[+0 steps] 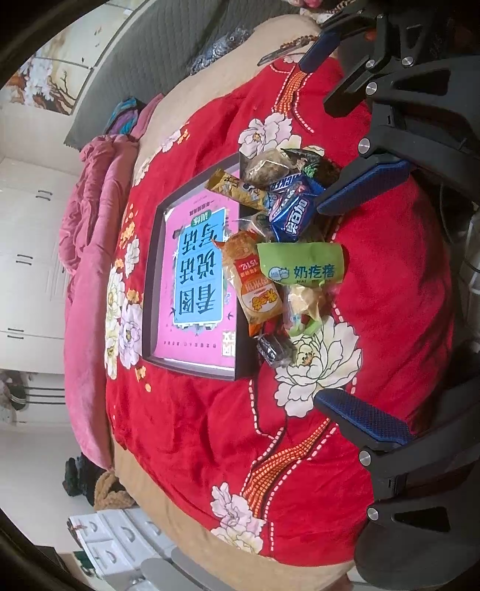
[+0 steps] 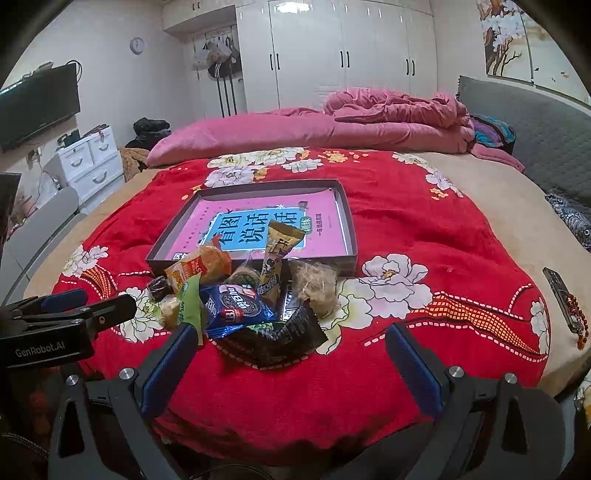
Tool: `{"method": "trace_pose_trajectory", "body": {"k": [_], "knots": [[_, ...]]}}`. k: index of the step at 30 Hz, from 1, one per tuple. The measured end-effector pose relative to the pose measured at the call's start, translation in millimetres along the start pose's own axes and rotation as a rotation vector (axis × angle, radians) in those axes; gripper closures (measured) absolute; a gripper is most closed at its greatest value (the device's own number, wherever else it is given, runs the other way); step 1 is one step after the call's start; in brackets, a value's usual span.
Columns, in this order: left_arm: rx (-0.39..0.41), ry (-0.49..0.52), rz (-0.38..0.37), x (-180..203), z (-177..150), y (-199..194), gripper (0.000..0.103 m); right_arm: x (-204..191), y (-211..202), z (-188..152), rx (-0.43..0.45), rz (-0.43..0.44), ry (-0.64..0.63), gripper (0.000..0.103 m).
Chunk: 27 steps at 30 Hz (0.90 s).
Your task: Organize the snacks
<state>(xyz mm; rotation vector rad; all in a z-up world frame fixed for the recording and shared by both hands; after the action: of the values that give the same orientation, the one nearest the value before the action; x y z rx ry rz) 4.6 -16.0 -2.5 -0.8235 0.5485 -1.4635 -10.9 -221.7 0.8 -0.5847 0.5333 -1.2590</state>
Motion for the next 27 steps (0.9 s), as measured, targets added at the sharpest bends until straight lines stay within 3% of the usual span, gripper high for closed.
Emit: {"method": "trace_pose_trajectory", "body": {"k": [27], "knots": [[-0.014,0.003,-0.008,3.1,-2.5,5.0,0.008,5.2,4.7,-1.6,-0.013,0.001,0.019,0.001]]}}
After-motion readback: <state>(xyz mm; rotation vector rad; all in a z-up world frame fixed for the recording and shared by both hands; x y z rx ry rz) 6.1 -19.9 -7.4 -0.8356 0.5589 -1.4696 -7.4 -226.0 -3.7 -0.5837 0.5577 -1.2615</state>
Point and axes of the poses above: each gripper's, at about its wrist camera, not at the fingertips, and y roughly the way its jaws point, x to its right, z to its top, the point moved 4 cm from there along y, roughly the way its jaws point, and after that the axes turned 2 degrees about -y, right-handed, at the moved point
